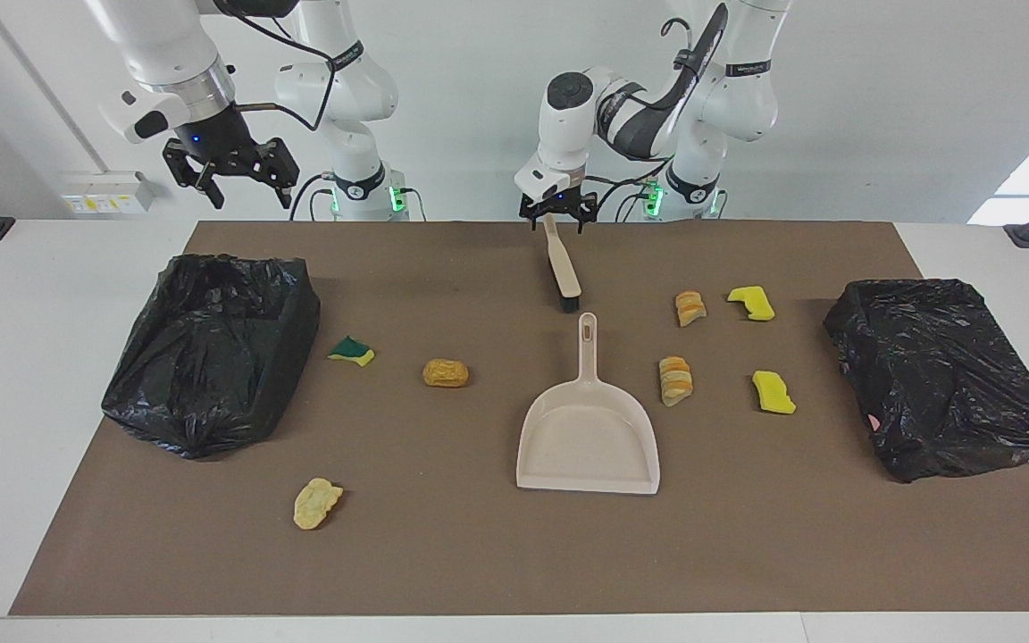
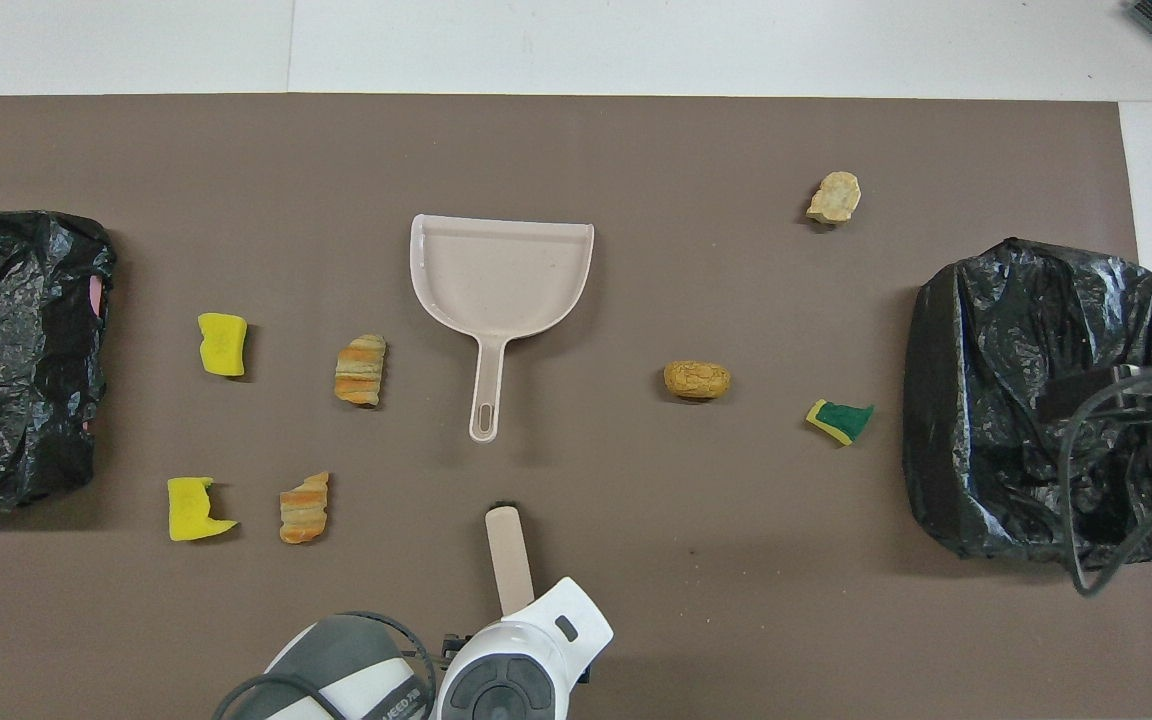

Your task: Sweep and dump trash in bin

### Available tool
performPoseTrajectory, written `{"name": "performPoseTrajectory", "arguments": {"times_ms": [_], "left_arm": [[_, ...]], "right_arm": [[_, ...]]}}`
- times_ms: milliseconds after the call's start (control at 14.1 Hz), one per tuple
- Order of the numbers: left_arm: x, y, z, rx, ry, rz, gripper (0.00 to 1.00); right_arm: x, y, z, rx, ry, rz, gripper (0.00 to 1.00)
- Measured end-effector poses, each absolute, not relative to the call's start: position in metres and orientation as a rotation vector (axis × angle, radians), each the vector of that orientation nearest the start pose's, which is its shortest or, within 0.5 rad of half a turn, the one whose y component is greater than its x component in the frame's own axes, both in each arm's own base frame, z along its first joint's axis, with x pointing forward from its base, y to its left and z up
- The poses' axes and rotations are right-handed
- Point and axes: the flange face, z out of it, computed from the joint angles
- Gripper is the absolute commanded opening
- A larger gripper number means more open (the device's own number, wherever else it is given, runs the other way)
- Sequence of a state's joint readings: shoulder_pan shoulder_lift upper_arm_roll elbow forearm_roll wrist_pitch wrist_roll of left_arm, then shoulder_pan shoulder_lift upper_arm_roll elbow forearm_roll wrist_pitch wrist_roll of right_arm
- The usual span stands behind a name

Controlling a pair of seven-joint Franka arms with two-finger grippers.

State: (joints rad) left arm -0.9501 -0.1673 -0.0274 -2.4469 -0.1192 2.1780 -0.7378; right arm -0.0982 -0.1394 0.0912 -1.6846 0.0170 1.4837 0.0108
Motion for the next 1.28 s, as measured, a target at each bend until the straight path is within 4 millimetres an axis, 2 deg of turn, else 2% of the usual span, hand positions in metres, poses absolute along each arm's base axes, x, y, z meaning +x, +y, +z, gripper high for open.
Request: {"name": "performPoseTrajectory", "arguments": {"times_ms": [354, 709, 779, 921, 1134, 1205, 1275], "left_arm": [[0.224, -0.390, 0.352, -3.152, 0.223, 0.287, 1.00], [0.219, -0.390, 0.349, -3.147, 0.142, 0.297, 1.00], [0.219, -0.389, 0.348, -3.144, 0.123, 0.299, 0.90], [0.218, -0.387, 0.344, -3.135, 0.076, 0.305, 0.86], [0.216, -0.385, 0.341, -3.128, 0.034, 0.317, 0.79], [0.215, -0.384, 0.339, -3.124, 0.028, 0.323, 0.70], [0.214, -0.383, 0.337, -3.121, 0.023, 0.328, 0.57]], "right_arm": [[0.502, 0.002, 0.638, -3.136, 0.025, 0.076, 1.00], [0.510, 0.006, 0.624, -3.132, -0.054, 0.113, 1.00], [0.515, 0.008, 0.616, -3.130, -0.066, 0.131, 1.00], [0.529, 0.016, 0.595, -3.120, -0.095, 0.171, 1.00], [0.559, 0.052, 0.558, -3.099, -0.194, 0.175, 1.00], [0.567, 0.067, 0.546, -3.095, -0.226, 0.170, 1.00], [0.575, 0.082, 0.533, -3.091, -0.241, 0.161, 1.00]]}}
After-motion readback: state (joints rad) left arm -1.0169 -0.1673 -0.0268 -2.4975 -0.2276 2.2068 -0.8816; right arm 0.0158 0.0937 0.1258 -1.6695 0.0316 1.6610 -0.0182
